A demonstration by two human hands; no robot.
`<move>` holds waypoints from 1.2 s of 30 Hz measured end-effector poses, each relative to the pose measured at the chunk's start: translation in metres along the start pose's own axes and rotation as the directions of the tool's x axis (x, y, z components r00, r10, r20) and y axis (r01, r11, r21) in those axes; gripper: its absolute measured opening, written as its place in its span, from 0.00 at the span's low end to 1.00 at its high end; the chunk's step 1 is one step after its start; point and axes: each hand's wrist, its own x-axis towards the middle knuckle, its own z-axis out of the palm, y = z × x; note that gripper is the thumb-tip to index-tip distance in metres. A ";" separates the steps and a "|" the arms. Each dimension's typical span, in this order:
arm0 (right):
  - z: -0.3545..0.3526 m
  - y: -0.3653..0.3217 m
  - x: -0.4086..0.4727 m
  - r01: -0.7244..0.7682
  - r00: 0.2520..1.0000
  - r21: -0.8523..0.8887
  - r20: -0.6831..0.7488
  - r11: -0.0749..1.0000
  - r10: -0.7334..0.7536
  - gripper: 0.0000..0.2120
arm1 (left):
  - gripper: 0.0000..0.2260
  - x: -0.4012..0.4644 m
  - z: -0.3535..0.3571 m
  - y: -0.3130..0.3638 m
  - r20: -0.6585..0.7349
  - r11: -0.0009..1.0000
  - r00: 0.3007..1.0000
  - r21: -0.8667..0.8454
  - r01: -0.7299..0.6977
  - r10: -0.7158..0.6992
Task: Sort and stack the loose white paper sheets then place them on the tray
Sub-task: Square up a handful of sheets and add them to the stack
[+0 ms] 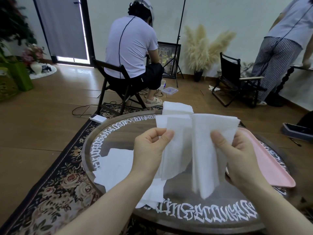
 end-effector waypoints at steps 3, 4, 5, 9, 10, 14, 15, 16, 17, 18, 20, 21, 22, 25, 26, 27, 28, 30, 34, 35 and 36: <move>0.007 0.009 -0.003 -0.098 0.993 -0.030 0.069 0.995 0.100 0.17 | 0.03 -0.004 0.005 -0.005 0.045 0.999 0.998 0.011 0.040 -0.041; 0.009 0.011 -0.003 -0.112 0.991 -0.044 0.074 0.993 0.115 0.17 | 0.04 -0.005 0.007 -0.006 0.062 0.999 0.997 0.002 0.053 -0.053; 0.010 0.012 -0.003 -0.123 0.989 -0.055 0.073 0.991 0.126 0.16 | 0.04 -0.006 0.008 -0.007 0.076 0.998 0.995 -0.009 0.065 -0.064; 0.013 0.015 -0.001 -0.140 0.988 -0.064 0.050 0.988 0.143 0.18 | 0.06 -0.007 0.010 -0.008 0.084 0.996 0.993 -0.034 0.087 -0.084; 0.013 0.016 -0.001 -0.140 0.988 -0.069 0.050 0.988 0.144 0.18 | 0.06 -0.007 0.010 -0.008 0.088 0.995 0.992 -0.038 0.089 -0.085; 0.014 0.016 -0.001 -0.138 0.989 -0.067 0.051 0.988 0.141 0.17 | 0.08 -0.007 0.009 -0.007 0.121 0.996 0.989 -0.033 0.088 -0.083; 0.014 0.016 -0.001 -0.137 0.989 -0.068 0.047 0.988 0.140 0.17 | 0.08 -0.007 0.009 -0.006 0.127 0.996 0.988 -0.032 0.087 -0.082; 0.014 0.016 -0.002 -0.135 0.990 -0.068 0.042 0.989 0.138 0.16 | 0.08 -0.007 0.008 -0.006 0.132 0.996 0.988 -0.030 0.087 -0.082; 0.015 0.016 -0.002 -0.133 0.990 -0.068 0.037 0.989 0.136 0.16 | 0.08 -0.007 0.008 -0.006 0.136 0.996 0.987 -0.028 0.089 -0.084; 0.015 0.017 -0.003 -0.131 0.990 -0.069 0.033 0.989 0.134 0.16 | 0.08 -0.007 0.008 -0.006 0.138 0.996 0.987 -0.026 0.090 -0.086; 0.016 0.017 -0.003 -0.129 0.991 -0.076 0.031 0.989 0.132 0.17 | 0.08 -0.008 0.008 -0.005 0.141 0.996 0.986 -0.015 0.091 -0.088; 0.016 0.017 -0.004 -0.128 0.991 -0.083 0.031 0.988 0.131 0.17 | 0.08 -0.008 0.008 -0.005 0.141 0.996 0.986 -0.008 0.091 -0.089; 0.016 0.017 -0.004 -0.126 0.991 -0.090 0.031 0.988 0.129 0.17 | 0.08 -0.008 0.008 -0.005 0.141 0.996 0.986 -0.003 0.093 -0.092; 0.016 0.016 -0.004 -0.121 0.992 -0.112 0.032 0.986 0.125 0.17 | 0.09 -0.008 0.008 -0.005 0.146 0.994 0.984 0.002 0.105 -0.104; 0.016 0.016 -0.004 -0.119 0.992 -0.116 0.034 0.986 0.123 0.17 | 0.09 -0.008 0.008 -0.005 0.146 0.994 0.983 -0.001 0.108 -0.107; 0.016 0.015 -0.004 -0.118 0.992 -0.117 0.035 0.986 0.122 0.17 | 0.09 -0.009 0.008 -0.005 0.146 0.994 0.983 -0.002 0.108 -0.107; 0.017 0.015 -0.004 -0.118 0.992 -0.114 0.034 0.986 0.123 0.17 | 0.09 -0.009 0.008 -0.005 0.146 0.994 0.984 -0.002 0.108 -0.106; 0.017 0.015 -0.004 -0.123 0.991 -0.110 0.033 0.986 0.128 0.17 | 0.09 -0.008 0.009 -0.004 0.146 0.994 0.984 0.001 0.106 -0.105; 0.017 0.016 -0.004 -0.129 0.990 -0.102 0.037 0.986 0.133 0.18 | 0.09 -0.008 0.008 -0.004 0.153 0.994 0.983 -0.006 0.106 -0.104; 0.016 0.016 -0.004 -0.128 0.991 -0.099 0.036 0.987 0.133 0.18 | 0.10 -0.008 0.009 -0.004 0.160 0.994 0.982 -0.011 0.107 -0.104; 0.017 0.015 -0.004 -0.126 0.991 -0.093 0.037 0.988 0.130 0.17 | 0.10 -0.008 0.009 -0.004 0.173 0.993 0.979 -0.026 0.111 -0.105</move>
